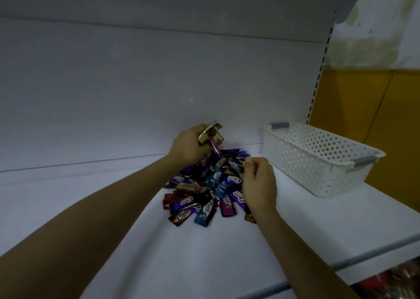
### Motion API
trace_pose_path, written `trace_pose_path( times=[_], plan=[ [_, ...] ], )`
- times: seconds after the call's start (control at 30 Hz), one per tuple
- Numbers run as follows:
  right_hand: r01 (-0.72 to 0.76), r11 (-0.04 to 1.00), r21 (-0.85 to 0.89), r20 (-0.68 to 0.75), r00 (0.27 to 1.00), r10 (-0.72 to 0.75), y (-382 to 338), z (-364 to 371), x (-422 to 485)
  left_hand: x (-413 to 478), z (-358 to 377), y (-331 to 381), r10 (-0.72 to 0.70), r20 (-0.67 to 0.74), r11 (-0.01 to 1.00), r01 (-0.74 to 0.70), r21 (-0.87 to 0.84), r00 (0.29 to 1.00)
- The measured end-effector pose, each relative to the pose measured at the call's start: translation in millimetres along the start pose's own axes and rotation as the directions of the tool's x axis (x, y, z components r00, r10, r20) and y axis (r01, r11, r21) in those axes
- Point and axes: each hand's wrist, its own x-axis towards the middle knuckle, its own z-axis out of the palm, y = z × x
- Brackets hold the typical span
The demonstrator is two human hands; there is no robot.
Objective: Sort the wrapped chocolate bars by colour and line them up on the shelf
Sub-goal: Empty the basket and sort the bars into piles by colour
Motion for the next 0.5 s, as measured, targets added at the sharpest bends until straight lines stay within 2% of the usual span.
trace_pose_path(
  times=[0.07,0.13,0.23,0.43,0.5],
  plan=[
    [0.099,0.982,-0.161,0.0,0.995,-0.1,-2,0,-4,-5,-17,-5,-0.13,-0.03,0.973,0.122,-0.196,0.991],
    [0.22,0.919,-0.326,0.007,0.973,-0.23,-4,2,-9,-13,-31,-11,-0.246,-0.011,0.894,0.222,-0.389,0.969],
    [0.362,0.822,-0.44,0.031,0.921,-0.389,-9,3,-14,-35,-50,-19,-0.337,0.012,0.767,0.282,-0.577,0.941],
    [0.567,0.613,-0.55,0.205,0.803,-0.559,-28,-4,-25,-86,-81,-34,-0.438,0.046,0.597,0.329,-0.732,0.898],
    [0.618,0.592,-0.517,0.261,0.773,-0.579,-42,-5,-30,-102,-93,-45,-0.468,0.061,0.562,0.35,-0.75,0.881]
  ],
)
